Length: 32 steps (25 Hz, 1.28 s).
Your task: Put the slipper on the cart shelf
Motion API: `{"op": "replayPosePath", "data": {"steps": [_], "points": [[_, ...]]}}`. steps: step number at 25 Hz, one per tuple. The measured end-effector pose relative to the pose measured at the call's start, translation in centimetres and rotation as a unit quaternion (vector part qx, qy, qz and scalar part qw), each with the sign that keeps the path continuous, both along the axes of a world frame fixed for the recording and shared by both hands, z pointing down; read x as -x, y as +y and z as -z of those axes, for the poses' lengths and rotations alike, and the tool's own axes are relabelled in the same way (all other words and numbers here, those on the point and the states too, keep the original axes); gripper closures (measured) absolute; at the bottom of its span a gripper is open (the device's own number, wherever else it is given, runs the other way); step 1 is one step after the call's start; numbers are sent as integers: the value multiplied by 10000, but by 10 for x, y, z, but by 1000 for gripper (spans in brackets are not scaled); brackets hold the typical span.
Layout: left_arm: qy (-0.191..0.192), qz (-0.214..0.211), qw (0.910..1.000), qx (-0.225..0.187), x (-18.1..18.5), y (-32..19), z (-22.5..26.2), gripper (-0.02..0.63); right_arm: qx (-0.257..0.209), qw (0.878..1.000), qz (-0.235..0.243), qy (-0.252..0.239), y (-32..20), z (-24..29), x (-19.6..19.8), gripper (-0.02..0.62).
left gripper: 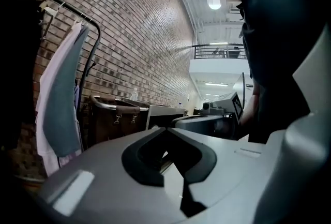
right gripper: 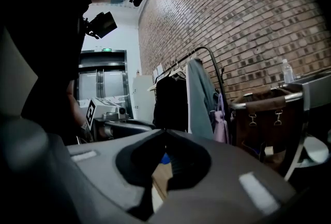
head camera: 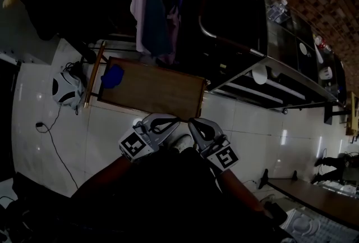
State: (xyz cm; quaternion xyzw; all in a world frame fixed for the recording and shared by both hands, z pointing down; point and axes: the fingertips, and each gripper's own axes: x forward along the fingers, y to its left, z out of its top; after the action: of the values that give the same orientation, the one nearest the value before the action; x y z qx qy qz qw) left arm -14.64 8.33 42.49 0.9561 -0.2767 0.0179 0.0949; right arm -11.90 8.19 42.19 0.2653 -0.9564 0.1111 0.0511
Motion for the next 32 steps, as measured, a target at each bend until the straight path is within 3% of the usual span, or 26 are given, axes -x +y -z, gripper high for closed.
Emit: {"op": "replayPosePath", "data": {"steps": [11,32], "points": [[-110,138,9998,-34,-19,3,12,601,-11,9999,-95,-125,7,8,-23,595],[-239,88,9996,-154,-25,6,3,600,-123,9999,-80,-55,8,8,-23,595]]}}
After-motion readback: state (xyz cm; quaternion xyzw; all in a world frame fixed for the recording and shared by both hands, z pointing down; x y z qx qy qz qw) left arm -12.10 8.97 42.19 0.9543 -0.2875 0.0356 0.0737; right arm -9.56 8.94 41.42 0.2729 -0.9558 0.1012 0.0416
